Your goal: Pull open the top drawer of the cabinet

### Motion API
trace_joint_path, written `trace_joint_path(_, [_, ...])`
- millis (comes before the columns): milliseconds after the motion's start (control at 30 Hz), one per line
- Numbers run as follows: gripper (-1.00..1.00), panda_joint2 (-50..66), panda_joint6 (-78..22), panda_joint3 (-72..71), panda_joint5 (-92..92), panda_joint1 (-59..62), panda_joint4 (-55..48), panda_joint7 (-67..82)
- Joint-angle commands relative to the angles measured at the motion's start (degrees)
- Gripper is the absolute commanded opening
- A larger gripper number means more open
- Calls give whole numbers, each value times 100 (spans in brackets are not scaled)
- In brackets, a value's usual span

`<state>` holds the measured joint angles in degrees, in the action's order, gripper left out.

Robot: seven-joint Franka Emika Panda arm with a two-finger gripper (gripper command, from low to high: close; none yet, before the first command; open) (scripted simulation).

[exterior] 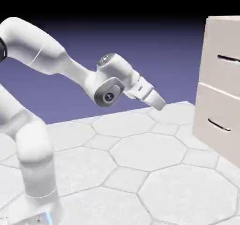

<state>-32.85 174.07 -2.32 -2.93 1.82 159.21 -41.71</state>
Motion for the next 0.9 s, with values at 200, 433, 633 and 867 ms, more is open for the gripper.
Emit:
trace_joint_path(200, [0, -113, 37, -1346, -1704, 1454, -1038, 432])
trace_joint_path(433, [0, -226, 74, -2691, -3408, 2907, -2076, 865])
trace_joint_path(633, [0, -322, 106, -3844, -4868, 4153, -2965, 1236])
trace_joint_path(867, [0, -435, 143, -5189, -6571, 5607, -4003, 1668])
